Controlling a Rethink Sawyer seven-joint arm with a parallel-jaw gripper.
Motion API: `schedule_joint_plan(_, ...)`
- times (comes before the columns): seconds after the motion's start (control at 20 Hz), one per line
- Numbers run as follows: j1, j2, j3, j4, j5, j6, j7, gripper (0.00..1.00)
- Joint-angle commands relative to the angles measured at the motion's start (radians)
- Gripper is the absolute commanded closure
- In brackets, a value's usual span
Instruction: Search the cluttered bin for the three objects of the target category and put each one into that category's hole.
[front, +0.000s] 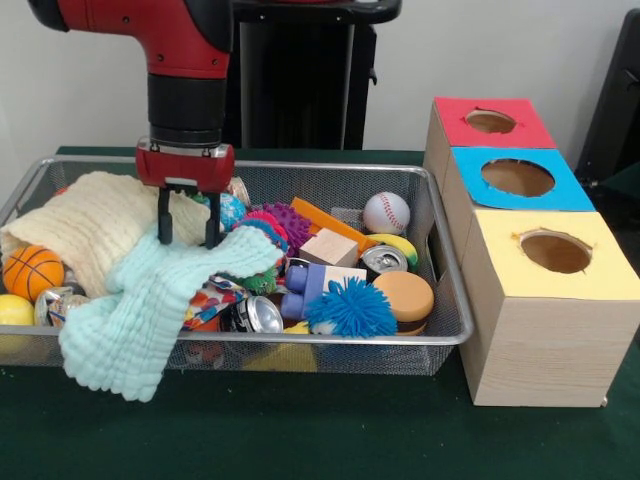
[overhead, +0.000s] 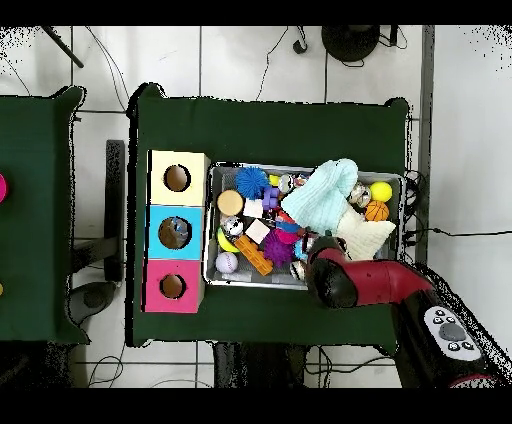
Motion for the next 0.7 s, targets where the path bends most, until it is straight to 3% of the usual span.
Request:
schedule_joint_plan(0.05,-0.039,-0.036,0.071,0.025,-0.114,0.074,-0.108,0.0)
schedule_joint_plan(0.7,-0.086,-0.032,0.103,-0.018,-0.114,0.103,-0.105,0.0)
